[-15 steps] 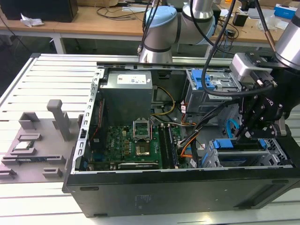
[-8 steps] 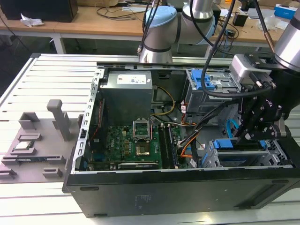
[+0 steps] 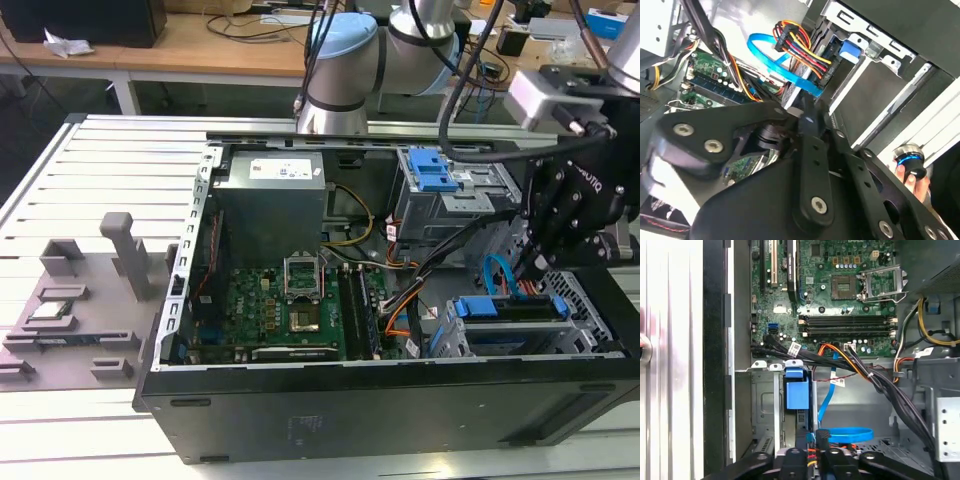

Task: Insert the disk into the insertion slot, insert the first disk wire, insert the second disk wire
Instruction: 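Insert the second disk wire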

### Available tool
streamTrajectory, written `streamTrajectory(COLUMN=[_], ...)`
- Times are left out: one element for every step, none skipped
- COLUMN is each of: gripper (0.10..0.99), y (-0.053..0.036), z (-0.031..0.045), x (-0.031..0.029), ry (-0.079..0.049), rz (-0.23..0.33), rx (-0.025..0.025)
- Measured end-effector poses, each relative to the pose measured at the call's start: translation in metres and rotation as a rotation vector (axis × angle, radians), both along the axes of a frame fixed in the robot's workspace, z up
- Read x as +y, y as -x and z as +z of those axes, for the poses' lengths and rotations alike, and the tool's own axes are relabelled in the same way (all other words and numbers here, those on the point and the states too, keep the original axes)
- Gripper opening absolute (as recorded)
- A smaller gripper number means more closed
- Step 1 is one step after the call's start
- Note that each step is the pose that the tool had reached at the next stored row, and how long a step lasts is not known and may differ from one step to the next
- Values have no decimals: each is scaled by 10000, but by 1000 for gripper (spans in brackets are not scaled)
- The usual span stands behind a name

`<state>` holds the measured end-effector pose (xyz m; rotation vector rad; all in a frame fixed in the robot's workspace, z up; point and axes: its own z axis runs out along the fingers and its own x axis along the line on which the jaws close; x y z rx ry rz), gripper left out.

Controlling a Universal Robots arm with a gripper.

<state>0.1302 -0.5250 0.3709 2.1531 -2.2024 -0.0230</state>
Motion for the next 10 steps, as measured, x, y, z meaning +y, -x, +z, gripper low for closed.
streamTrajectory(gripper=[106, 106, 106, 106, 106, 106, 106, 106, 106, 106], y=[0, 0, 0, 0, 0, -1, 0, 0, 0, -1], z=[28, 47, 65, 88, 116, 125, 126, 128, 129, 129], x=[11, 17, 24, 34, 43, 43, 43, 43, 43, 43], ry=[1, 1, 0, 0, 1, -2, -3, 0, 0, 0], rz=[0, 0, 1, 0, 0, 1, 0, 1, 1, 1], rx=[0, -1, 0, 0, 0, 0, -1, 0, 0, 0])
